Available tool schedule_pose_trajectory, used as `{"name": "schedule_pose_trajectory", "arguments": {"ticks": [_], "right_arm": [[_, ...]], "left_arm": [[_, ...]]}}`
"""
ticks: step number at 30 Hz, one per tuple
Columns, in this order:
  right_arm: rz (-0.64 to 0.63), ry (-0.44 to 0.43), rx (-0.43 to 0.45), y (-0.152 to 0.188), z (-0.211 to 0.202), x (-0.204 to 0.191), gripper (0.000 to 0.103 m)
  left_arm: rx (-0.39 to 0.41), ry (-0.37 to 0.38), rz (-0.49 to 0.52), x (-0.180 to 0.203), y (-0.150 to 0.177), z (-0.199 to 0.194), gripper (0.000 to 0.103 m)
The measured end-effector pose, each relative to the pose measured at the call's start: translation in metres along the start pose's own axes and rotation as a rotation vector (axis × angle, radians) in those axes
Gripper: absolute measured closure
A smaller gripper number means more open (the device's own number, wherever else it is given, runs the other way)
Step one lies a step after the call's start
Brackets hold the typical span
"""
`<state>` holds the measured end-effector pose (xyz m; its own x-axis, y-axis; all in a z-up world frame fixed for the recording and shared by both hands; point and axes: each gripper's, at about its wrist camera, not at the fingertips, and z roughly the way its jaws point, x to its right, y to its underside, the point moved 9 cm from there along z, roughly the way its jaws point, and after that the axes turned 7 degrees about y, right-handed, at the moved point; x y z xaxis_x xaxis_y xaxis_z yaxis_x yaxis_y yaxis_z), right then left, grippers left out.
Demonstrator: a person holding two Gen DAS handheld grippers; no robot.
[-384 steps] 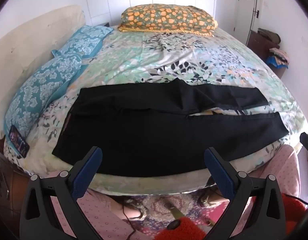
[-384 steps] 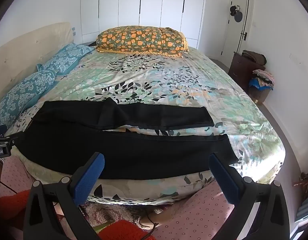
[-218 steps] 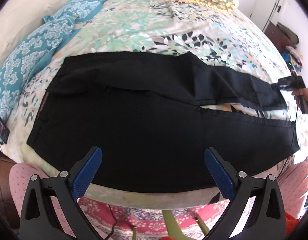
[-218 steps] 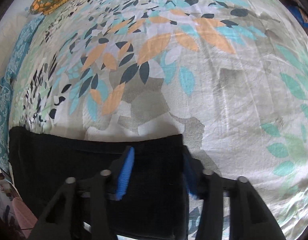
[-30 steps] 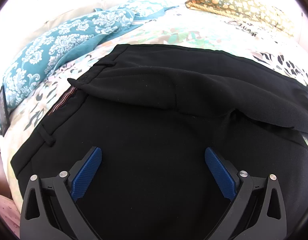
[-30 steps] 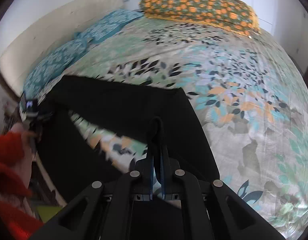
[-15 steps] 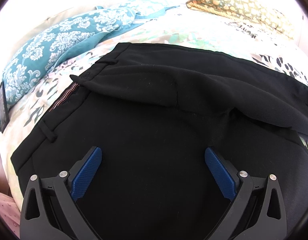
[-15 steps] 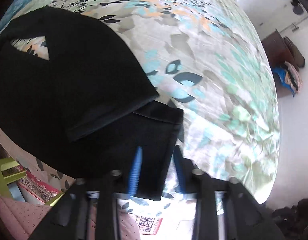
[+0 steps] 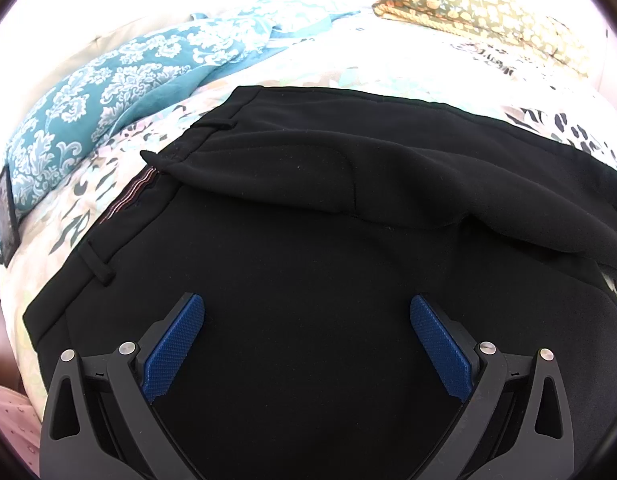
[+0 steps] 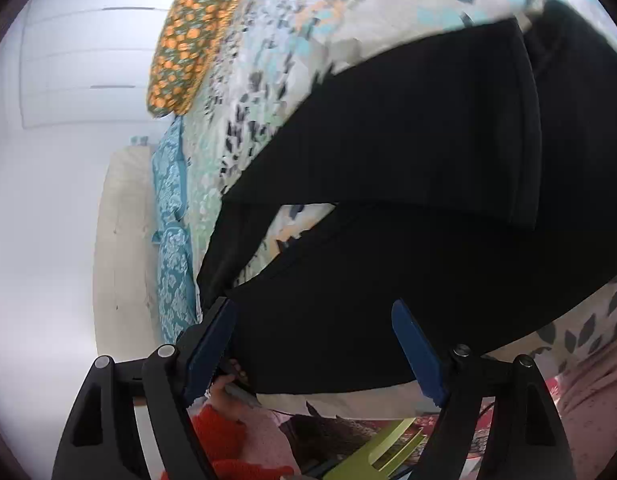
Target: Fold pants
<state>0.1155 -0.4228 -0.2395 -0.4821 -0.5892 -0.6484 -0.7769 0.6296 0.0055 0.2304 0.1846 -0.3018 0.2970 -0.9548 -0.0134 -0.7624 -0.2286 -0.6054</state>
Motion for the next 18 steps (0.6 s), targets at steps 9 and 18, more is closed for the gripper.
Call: {"name": "schedule_pose_trajectory", "arguments": {"ticks": [9, 18], "right_arm": [[0.253, 0.062, 0.361, -0.051, -0.027, 0.057, 0.059], [0.338, 0.072, 0.439, -0.054, -0.036, 0.076, 0.08]], "left_arm": [[0.006, 0.013, -0.01, 0.0, 0.001, 0.001, 0.0], [0.006, 0.014, -0.01, -0.001, 0.001, 0.0, 0.0]]}}
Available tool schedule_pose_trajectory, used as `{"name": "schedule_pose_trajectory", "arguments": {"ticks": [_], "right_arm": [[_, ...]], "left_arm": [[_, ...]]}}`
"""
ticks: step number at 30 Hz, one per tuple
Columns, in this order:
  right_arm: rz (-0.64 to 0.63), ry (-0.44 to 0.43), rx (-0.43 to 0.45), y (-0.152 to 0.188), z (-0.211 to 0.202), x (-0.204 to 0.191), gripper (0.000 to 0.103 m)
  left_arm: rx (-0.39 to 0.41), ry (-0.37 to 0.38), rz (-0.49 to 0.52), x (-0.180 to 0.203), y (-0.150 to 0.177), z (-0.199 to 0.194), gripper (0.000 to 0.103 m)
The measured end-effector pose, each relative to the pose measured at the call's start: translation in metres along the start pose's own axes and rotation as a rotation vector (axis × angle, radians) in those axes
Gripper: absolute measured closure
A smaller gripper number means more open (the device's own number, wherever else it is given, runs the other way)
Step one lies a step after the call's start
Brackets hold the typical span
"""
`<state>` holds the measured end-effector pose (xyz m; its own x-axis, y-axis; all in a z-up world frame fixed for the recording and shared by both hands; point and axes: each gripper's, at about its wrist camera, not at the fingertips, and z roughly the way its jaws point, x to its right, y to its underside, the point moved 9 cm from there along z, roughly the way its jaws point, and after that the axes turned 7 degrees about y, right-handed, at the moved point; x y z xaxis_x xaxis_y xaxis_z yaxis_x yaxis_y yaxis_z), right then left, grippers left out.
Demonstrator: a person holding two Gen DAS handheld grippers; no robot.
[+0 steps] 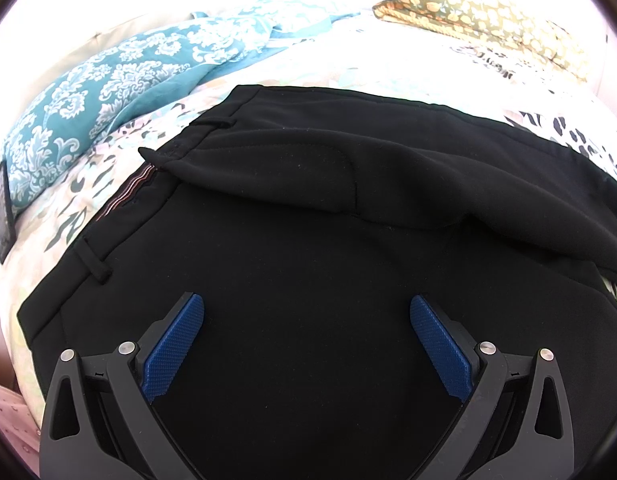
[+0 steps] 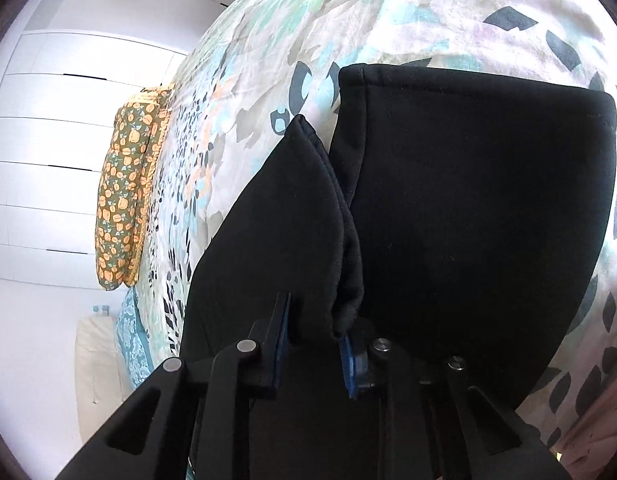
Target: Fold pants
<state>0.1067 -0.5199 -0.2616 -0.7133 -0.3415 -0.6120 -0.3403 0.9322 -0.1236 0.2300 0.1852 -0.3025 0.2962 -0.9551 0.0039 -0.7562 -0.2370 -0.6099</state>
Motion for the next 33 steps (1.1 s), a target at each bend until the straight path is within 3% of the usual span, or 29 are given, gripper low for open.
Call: {"name": "schedule_pose_trajectory", "arguments": {"ticks": [3, 4, 7, 11, 14, 16, 17, 21, 24, 28, 33], "right_arm": [[-0.032, 0.016, 0.015, -0.005, -0.002, -0.004, 0.084], [-0.086, 0.034, 0.036, -0.007, -0.005, -0.01, 0.091], [-0.347, 0.058, 0.099, -0.001, -0.027, -0.048, 0.092], [-0.608, -0.039, 0.187, 0.02, -0.083, -0.104, 0.092], [-0.691, -0.127, 0.222, 0.036, -0.122, -0.125, 0.092], [-0.725, -0.171, 0.23, 0.045, -0.14, -0.132, 0.092], [-0.742, -0.184, 0.232, 0.051, -0.142, -0.136, 0.092], [-0.785, -0.233, 0.23, 0.066, -0.158, -0.14, 0.092], [-0.796, -0.275, 0.232, 0.068, -0.172, -0.139, 0.092], [-0.819, -0.338, 0.242, 0.075, -0.197, -0.14, 0.092], [-0.868, -0.423, 0.239, 0.093, -0.226, -0.14, 0.092]], "left_arm": [[0.001, 0.0, 0.0, 0.0, 0.0, 0.0, 0.0], [0.001, 0.001, 0.0, 0.0, 0.0, 0.0, 0.0], [-0.002, 0.0, 0.001, 0.001, 0.001, 0.0, 0.0], [-0.025, -0.005, 0.003, 0.002, 0.001, -0.001, 0.0], [-0.11, 0.001, -0.001, 0.004, 0.004, -0.007, 0.001], [-0.189, 0.1, -0.03, 0.017, 0.002, -0.013, 0.001], [-0.2, 0.176, -0.042, 0.029, -0.004, -0.02, 0.001], [-0.169, 0.368, -0.022, 0.077, -0.057, -0.04, 0.001], [-0.235, 0.513, -0.041, 0.116, -0.095, -0.031, 0.001], [-0.344, 0.514, -0.144, 0.14, -0.119, 0.009, 0.001], [-0.449, 0.472, -0.287, 0.146, -0.108, 0.05, 0.001]]}}
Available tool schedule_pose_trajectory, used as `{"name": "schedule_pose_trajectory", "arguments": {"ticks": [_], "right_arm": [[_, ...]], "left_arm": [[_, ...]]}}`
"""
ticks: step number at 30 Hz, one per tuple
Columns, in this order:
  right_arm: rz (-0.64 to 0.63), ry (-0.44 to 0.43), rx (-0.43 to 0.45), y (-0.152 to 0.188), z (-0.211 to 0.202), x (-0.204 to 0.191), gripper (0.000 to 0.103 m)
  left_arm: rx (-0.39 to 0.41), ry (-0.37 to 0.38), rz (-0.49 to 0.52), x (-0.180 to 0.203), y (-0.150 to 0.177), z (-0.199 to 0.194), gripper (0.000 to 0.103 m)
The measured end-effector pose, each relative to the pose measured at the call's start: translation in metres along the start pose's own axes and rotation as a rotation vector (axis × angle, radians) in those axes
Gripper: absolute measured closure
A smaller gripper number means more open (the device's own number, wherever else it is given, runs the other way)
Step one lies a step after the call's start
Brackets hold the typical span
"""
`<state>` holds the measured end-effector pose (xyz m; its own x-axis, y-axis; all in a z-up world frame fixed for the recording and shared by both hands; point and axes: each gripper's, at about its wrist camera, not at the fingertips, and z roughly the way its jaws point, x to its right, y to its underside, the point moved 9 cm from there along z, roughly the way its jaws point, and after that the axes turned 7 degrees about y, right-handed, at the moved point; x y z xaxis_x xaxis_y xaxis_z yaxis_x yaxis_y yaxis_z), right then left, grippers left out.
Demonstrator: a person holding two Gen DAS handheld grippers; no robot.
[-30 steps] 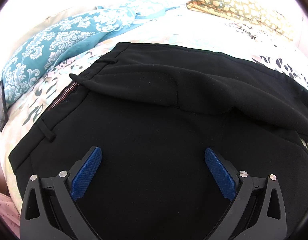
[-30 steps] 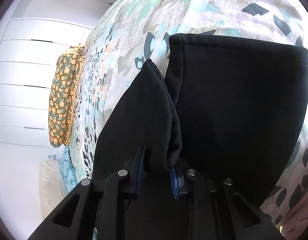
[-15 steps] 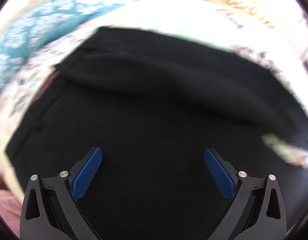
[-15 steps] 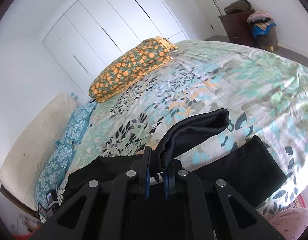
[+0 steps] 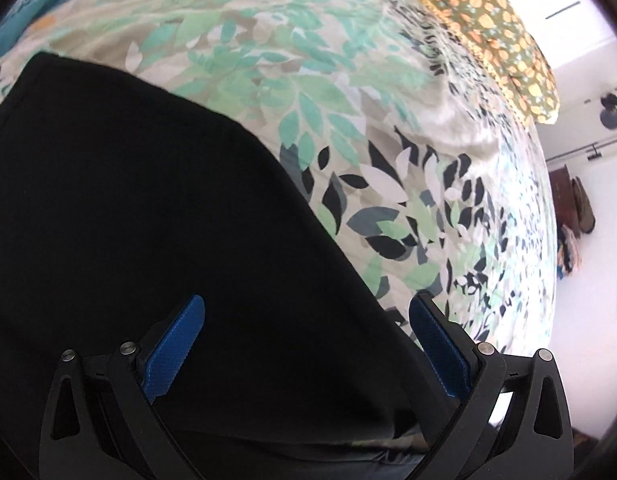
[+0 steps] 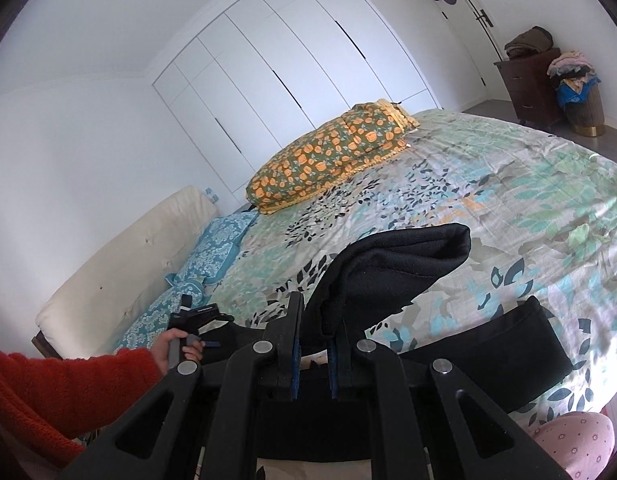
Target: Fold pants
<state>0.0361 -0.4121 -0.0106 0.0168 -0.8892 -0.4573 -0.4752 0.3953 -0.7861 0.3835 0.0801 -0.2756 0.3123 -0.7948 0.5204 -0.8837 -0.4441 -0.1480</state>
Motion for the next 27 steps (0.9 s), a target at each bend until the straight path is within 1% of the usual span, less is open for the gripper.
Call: {"name": "schedule_pose_trajectory", "arguments": {"ticks": [1, 3, 4, 5, 6, 7, 8, 9, 10, 11, 12, 13, 14, 15, 16, 17, 18, 19, 20, 21, 23, 24, 25, 27], "right_arm": [[-0.014, -0.01, 0.0, 0.0, -0.004, -0.003, 0.092], [-0.044, -0.028, 0.002, -0.002, -0.014, -0.009, 0.092], [-0.055, -0.039, 0.004, -0.003, -0.019, -0.011, 0.092], [-0.065, -0.047, 0.007, -0.005, -0.022, -0.012, 0.092], [-0.073, -0.05, 0.007, -0.006, -0.023, -0.011, 0.092], [-0.079, -0.047, 0.004, -0.007, -0.021, -0.009, 0.092], [-0.08, -0.035, 0.0, -0.008, -0.017, -0.004, 0.092], [-0.069, -0.024, -0.009, -0.009, -0.009, 0.003, 0.092], [-0.05, -0.022, -0.012, -0.013, 0.0, 0.012, 0.092], [-0.034, -0.013, -0.014, -0.017, 0.011, 0.021, 0.092], [-0.022, 0.001, -0.015, -0.023, 0.022, 0.029, 0.092], [-0.01, 0.003, -0.011, -0.03, 0.032, 0.036, 0.093], [0.005, 0.003, -0.006, -0.037, 0.041, 0.041, 0.093], [0.018, 0.011, -0.008, -0.042, 0.05, 0.048, 0.093], [0.038, 0.022, -0.019, -0.046, 0.058, 0.055, 0.093], [0.065, 0.025, -0.036, -0.048, 0.065, 0.062, 0.093], [0.088, 0.034, -0.061, -0.046, 0.072, 0.071, 0.093], [0.1, 0.053, -0.1, -0.041, 0.079, 0.08, 0.093], [0.106, 0.085, -0.148, -0.034, 0.087, 0.09, 0.092], [0.115, 0.123, -0.203, -0.023, 0.094, 0.102, 0.092], [0.129, 0.203, -0.35, 0.006, 0.107, 0.13, 0.092], [0.127, 0.242, -0.419, 0.02, 0.111, 0.144, 0.092], [0.116, 0.276, -0.49, 0.035, 0.113, 0.154, 0.092], [0.08, 0.346, -0.59, 0.057, 0.114, 0.173, 0.092]], "left_arm": [[0.005, -0.024, -0.012, -0.006, 0.002, 0.004, 0.002], [0.034, -0.047, -0.023, -0.014, 0.001, 0.004, 0.009], [0.042, -0.051, -0.04, -0.018, -0.001, 0.004, 0.023], [0.038, -0.037, -0.06, -0.022, -0.002, 0.004, 0.044], [0.022, -0.003, -0.086, -0.023, -0.002, 0.005, 0.059], [-0.003, 0.046, -0.117, -0.024, 0.0, 0.006, 0.099], [-0.008, 0.075, -0.139, -0.023, -0.001, 0.002, 0.099], [0.016, 0.093, -0.142, -0.022, -0.003, -0.009, 0.099], [0.051, 0.12, -0.124, -0.016, -0.007, -0.027, 0.1], [0.092, 0.146, -0.099, -0.01, -0.009, -0.046, 0.1], [0.151, 0.172, -0.061, -0.003, -0.012, -0.075, 0.1], [0.223, 0.193, -0.011, 0.003, -0.011, -0.112, 0.1], [0.297, 0.207, 0.034, 0.006, -0.006, -0.15, 0.1], [0.346, 0.212, 0.062, 0.004, 0.002, -0.178, 0.099], [0.401, 0.207, 0.093, -0.003, 0.018, -0.211, 0.098], [0.427, 0.197, 0.108, -0.012, 0.035, -0.229, 0.097], [0.436, 0.18, 0.119, -0.023, 0.054, -0.241, 0.096], [0.428, 0.155, 0.12, -0.039, 0.081, -0.244, 0.094], [0.408, 0.134, 0.111, -0.051, 0.103, -0.238, 0.093], [0.367, 0.104, 0.097, -0.065, 0.128, -0.224, 0.093], [0.249, 0.034, 0.075, -0.093, 0.175, -0.173, 0.093], [0.173, 0.013, 0.054, -0.106, 0.196, -0.146, 0.093], [0.119, 0.008, 0.025, -0.113, 0.212, -0.121, 0.094], [0.055, 0.009, -0.015, -0.119, 0.232, -0.102, 0.094]]}}
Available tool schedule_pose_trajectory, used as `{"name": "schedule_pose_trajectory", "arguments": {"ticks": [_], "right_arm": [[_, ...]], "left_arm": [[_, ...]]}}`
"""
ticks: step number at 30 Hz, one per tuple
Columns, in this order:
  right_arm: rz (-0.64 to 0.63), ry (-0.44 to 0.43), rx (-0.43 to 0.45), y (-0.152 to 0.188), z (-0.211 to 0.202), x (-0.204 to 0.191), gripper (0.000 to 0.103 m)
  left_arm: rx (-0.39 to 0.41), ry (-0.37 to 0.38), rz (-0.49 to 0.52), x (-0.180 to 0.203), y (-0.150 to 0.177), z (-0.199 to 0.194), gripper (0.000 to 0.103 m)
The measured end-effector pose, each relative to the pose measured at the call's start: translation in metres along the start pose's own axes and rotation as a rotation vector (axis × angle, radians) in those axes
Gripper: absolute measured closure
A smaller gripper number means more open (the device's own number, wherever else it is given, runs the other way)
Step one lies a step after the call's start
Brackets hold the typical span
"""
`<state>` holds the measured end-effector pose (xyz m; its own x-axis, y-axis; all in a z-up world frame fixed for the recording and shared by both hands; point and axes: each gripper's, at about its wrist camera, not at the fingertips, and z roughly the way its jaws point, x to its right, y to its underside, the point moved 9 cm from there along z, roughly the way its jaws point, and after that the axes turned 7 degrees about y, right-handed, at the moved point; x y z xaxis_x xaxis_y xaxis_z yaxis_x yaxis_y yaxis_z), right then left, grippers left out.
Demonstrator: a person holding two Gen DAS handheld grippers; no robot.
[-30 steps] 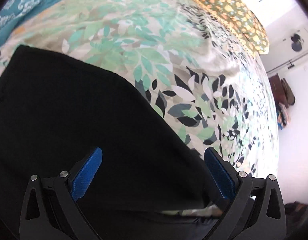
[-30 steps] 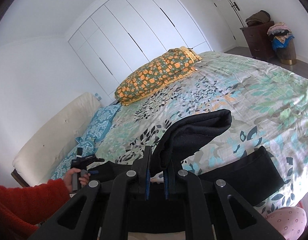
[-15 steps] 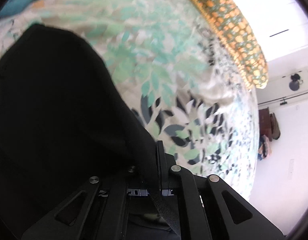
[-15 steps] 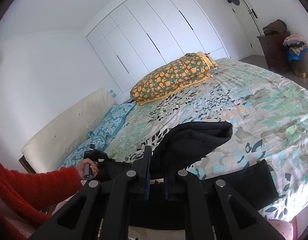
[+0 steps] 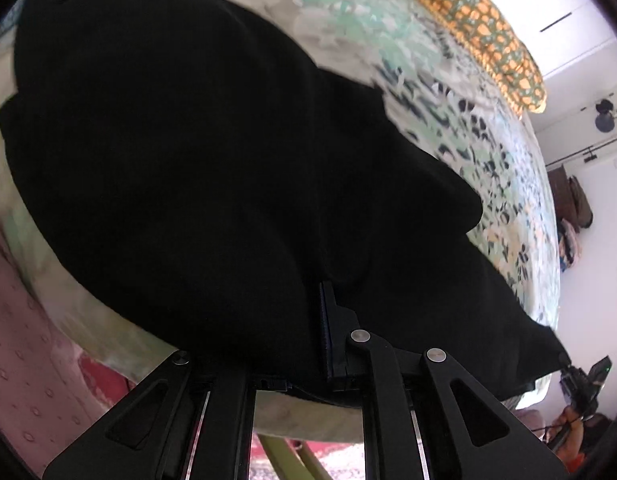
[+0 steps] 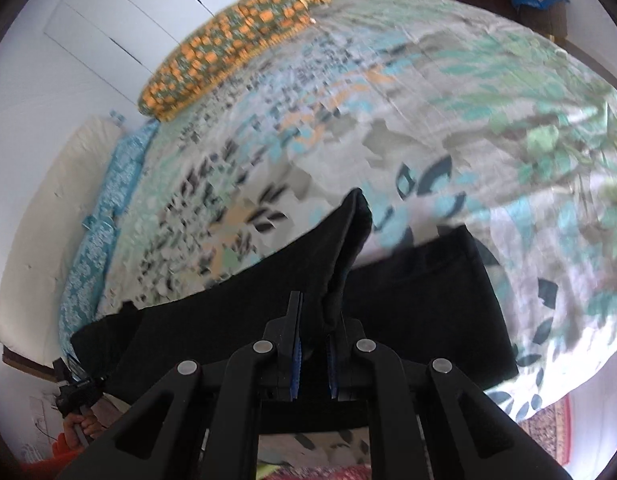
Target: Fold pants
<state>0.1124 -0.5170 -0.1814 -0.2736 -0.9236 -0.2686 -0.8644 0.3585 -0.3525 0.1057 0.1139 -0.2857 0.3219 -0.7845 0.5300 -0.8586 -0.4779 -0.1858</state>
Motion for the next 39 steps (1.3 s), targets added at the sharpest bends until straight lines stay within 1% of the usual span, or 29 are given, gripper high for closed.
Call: {"name": "schedule_pose_trajectory", "arguments": {"ticks": [2, 4, 7, 9, 12, 15, 18, 21, 24, 27, 31, 34, 36, 39], "right_arm": [[-0.016, 0.046, -0.029, 0.009, 0.005, 0.011, 0.092], [0.001, 0.053, -0.03, 0.012, 0.007, 0.019, 0.092], [0.035, 0.067, -0.045, 0.017, 0.012, 0.027, 0.092], [0.013, 0.099, -0.063, 0.017, 0.014, 0.027, 0.092], [-0.051, 0.181, -0.12, 0.021, 0.025, 0.03, 0.092], [-0.032, 0.196, -0.159, 0.024, 0.031, 0.036, 0.092], [-0.043, 0.237, -0.14, 0.024, 0.027, 0.038, 0.092], [-0.015, 0.29, -0.097, 0.022, 0.021, 0.045, 0.092], [0.023, 0.321, -0.085, 0.02, 0.017, 0.055, 0.092], [0.075, 0.324, -0.105, 0.021, 0.018, 0.066, 0.092], [0.089, 0.327, -0.101, 0.022, 0.018, 0.068, 0.092], [0.088, 0.339, -0.089, 0.022, 0.016, 0.068, 0.092], [0.102, 0.343, -0.085, 0.022, 0.016, 0.07, 0.092], [0.113, 0.349, -0.086, 0.022, 0.016, 0.072, 0.092]], "left_arm": [[-0.014, -0.005, 0.019, 0.004, 0.003, -0.004, 0.094], [-0.014, -0.017, 0.064, 0.011, 0.001, -0.009, 0.094], [-0.021, 0.005, 0.047, 0.011, -0.003, -0.013, 0.093], [-0.027, 0.013, 0.038, 0.011, -0.001, -0.012, 0.093], [-0.044, 0.015, 0.051, 0.015, 0.002, -0.003, 0.092], [-0.051, 0.001, 0.072, 0.019, 0.006, 0.0, 0.089], [-0.052, 0.006, 0.083, 0.019, 0.005, 0.002, 0.089], [-0.062, 0.029, 0.083, 0.019, 0.006, 0.005, 0.088], [-0.069, 0.01, 0.142, 0.027, 0.01, 0.009, 0.087], [-0.087, 0.011, 0.173, 0.034, 0.015, 0.014, 0.086], [-0.095, 0.035, 0.146, 0.032, 0.015, 0.014, 0.084], [-0.107, 0.036, 0.158, 0.032, 0.018, 0.012, 0.089], [-0.113, 0.02, 0.18, 0.037, 0.02, 0.015, 0.089], [-0.112, -0.027, 0.243, 0.043, 0.023, 0.017, 0.09]]}}
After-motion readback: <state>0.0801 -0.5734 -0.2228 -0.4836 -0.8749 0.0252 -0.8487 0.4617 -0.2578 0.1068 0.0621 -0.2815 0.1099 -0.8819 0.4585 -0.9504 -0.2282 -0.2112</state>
